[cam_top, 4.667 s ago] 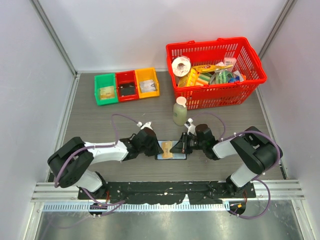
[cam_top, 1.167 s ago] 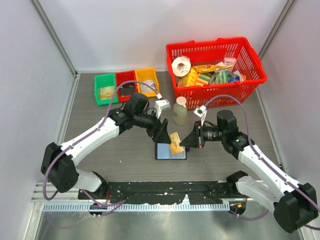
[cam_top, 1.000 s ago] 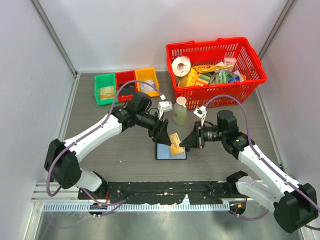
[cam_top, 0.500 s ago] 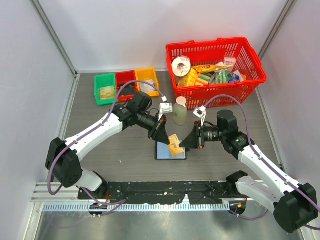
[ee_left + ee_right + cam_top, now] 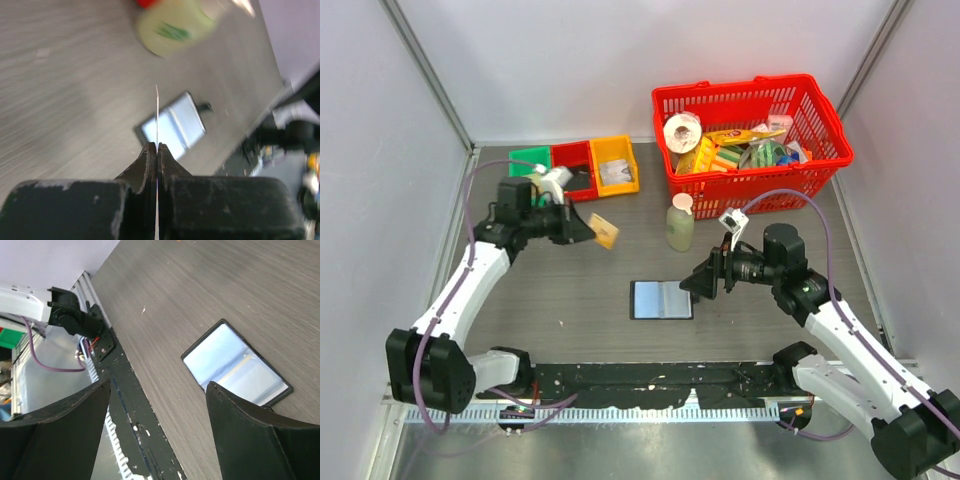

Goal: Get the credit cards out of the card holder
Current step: Remove the credit card from the card holder, then place the credit card in the storage box.

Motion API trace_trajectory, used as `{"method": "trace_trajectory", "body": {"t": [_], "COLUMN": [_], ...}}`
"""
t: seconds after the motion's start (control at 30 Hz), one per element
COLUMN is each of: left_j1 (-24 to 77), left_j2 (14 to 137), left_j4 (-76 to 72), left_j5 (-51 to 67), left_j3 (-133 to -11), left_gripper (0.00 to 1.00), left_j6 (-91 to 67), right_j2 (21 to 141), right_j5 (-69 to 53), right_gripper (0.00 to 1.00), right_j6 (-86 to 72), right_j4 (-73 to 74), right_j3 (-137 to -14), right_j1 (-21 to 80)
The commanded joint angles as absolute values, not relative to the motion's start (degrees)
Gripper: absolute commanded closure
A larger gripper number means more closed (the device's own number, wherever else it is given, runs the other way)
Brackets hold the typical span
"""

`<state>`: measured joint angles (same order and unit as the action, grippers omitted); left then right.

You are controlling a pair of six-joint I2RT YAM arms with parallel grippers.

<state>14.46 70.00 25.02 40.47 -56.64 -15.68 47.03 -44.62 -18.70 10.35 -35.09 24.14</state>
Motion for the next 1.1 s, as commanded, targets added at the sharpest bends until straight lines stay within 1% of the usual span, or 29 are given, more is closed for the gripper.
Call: {"method": "trace_trajectory", "body": {"t": [0.0, 0.07, 0.23, 0.33, 0.43, 0.57, 0.73, 0.83, 1.07], "left_j1": [2.93, -3.13, -10.80, -11.25, -11.25, -11.16, -11.25, -10.81, -8.35], "left_j2": [68.46, 70.65, 78.47, 85.14, 93.40, 103.95, 114.68, 117.94, 120.49], "left_j4": [21.00, 21.45, 16.19, 14.50, 15.99, 18.80, 19.77, 19.60, 18.46], "left_j5": [30.16, 26.47, 18.82, 14.43, 12.92, 12.74, 15.99, 18.62, 19.42], "left_j3": [-58.26, -60.63, -66.08, -71.43, -78.73, -88.66, -95.96, -97.38, -97.29], "left_gripper": [1.00, 1.00, 1.00, 1.00, 1.00, 1.00, 1.00, 1.00, 1.00], "left_j6": [-25.22, -26.80, -31.02, -30.42, -28.48, -26.20, -26.63, -28.38, -29.00], "right_j2": [44.74, 44.56, 44.39, 44.38, 44.12, 43.95, 44.30, 44.56, 45.62], "right_j5": [-38.24, -37.79, -37.53, -38.23, -38.41, -40.07, -40.52, -40.43, -40.17], "right_gripper": [0.18, 0.18, 0.18, 0.18, 0.18, 0.18, 0.18, 0.18, 0.18], "right_j6": [-17.05, -17.05, -17.05, -16.88, -16.87, -17.31, -17.40, -17.23, -16.96], "right_j4": [12.21, 12.57, 12.13, 11.87, 11.69, 10.64, 10.46, 10.37, 10.37], "right_j3": [-37.36, -37.35, -36.48, -36.12, -35.86, -35.25, -35.16, -35.07, -35.24], "right_j1": [23.91, 23.99, 24.00, 23.99, 24.00, 24.00, 24.08, 23.99, 23.99]}}
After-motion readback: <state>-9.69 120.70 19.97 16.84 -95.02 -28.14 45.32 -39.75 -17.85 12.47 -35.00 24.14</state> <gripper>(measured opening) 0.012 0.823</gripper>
